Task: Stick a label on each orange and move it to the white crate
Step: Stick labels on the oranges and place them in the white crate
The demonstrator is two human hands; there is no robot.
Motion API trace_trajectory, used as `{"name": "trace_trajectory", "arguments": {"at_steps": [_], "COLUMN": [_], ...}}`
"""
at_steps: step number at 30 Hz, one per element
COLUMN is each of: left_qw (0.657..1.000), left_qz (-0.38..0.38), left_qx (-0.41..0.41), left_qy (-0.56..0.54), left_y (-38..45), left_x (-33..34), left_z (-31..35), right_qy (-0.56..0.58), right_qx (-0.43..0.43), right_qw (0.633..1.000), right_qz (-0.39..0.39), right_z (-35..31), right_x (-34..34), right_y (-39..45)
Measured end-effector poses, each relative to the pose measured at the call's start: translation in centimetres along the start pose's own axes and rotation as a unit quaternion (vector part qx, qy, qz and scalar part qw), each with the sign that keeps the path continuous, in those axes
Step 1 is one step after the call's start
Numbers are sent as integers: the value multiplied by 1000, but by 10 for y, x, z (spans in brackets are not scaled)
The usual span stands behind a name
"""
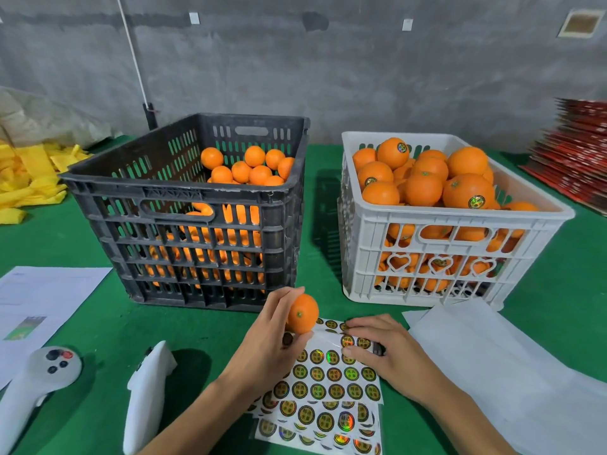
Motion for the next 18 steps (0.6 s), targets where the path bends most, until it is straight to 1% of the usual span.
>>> {"name": "trace_trajectory", "arguments": {"at_steps": [3, 5, 7, 9, 13, 18], "left_qw": [999, 999, 999, 999, 999, 999], "left_qz": [-24, -38, -43, -47, -49, -47], "left_qx": [11, 21, 11, -1, 3, 1], "left_qy": [-24, -17, -10, -14, -7, -1], "left_y": [-3, -5, -6, -6, -6, -7], "left_x": [6, 12, 15, 15, 16, 15], "left_z": [9, 12, 13, 11, 9, 9], "right_qy": [-11, -17, -23, -23, -16, 34], "right_qx": [-33, -50, -62, -54, -22, -3], "right_qw": [999, 998, 997, 998, 1000, 999], "right_qz": [14, 21, 26, 27, 15, 36], "right_z": [-8, -11, -13, -12, -5, -2], "right_x": [5, 8, 9, 10, 10, 15], "right_y": [2, 3, 4, 3, 2, 3]}}
Point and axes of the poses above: each hand's wrist, its own y-axis towards the middle knuckle, its own x-axis out of the palm, z = x × y, the point moved 3 cm from there along y, towards the middle knuckle, and after that the axes turned 12 degrees about -x, right-handed, at the moved point
